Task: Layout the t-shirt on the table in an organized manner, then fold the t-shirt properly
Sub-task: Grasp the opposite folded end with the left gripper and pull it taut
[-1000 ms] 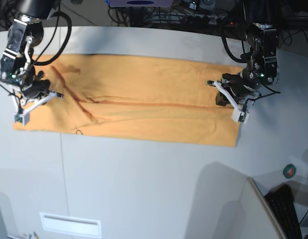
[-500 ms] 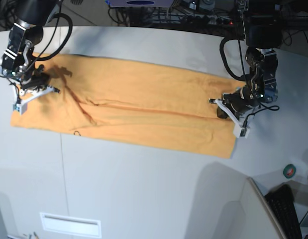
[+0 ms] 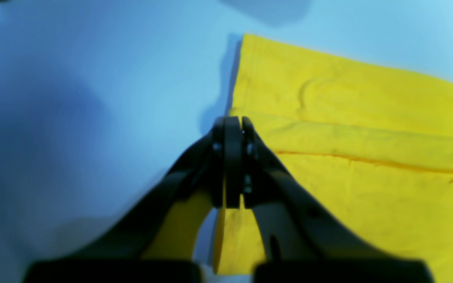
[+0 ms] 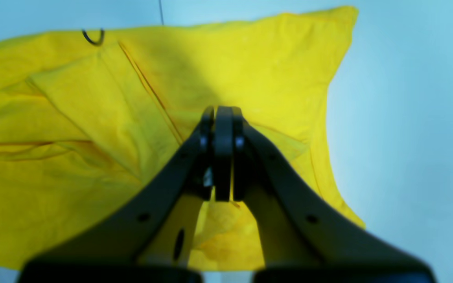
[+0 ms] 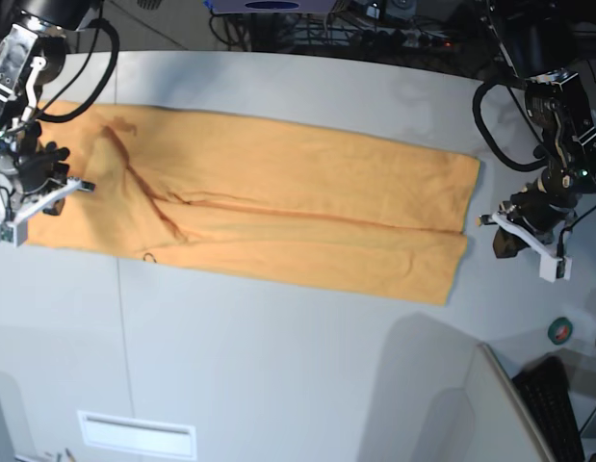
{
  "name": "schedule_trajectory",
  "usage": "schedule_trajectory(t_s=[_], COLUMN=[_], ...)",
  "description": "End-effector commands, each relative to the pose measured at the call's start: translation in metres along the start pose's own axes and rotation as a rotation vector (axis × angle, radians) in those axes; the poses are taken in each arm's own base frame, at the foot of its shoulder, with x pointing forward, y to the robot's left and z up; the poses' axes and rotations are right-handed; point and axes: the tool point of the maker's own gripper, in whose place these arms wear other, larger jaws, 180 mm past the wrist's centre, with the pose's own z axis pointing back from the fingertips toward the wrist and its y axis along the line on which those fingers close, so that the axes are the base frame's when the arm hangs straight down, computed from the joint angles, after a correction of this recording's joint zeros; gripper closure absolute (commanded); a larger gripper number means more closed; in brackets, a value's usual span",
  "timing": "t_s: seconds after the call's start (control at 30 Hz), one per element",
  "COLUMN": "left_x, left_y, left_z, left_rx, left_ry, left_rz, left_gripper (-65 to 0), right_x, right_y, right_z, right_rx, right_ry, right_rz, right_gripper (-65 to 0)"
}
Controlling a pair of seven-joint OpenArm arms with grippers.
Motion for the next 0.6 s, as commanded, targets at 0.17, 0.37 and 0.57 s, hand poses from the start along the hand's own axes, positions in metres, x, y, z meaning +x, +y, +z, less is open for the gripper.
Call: schedule_trajectory(t_s=[0.17, 0.37, 0.57], left_x=[-0.005, -0.013, -0.036], left_y=[0.029, 0.012, -0.005], left_z=[-0.014, -0.044, -0.066], left_rx=[-0.048, -0.139, -0.18], left_ry=[0.013, 0.053, 0.126], left_rz=[0.13, 0.142, 0.163], left_gripper=[-65.0, -62.0, -59.6], right_x=[0.014, 0.014, 0.012], right_y=[0.001, 0.001, 0.001], right_z=[0.002, 0.002, 0.002], right_rx=[0.007, 0.007, 0.008], right_ry=[-0.044, -0.044, -0.039], right_rz=[0.016, 0.016, 0.015], right_gripper=[0.0, 0.0, 0.0])
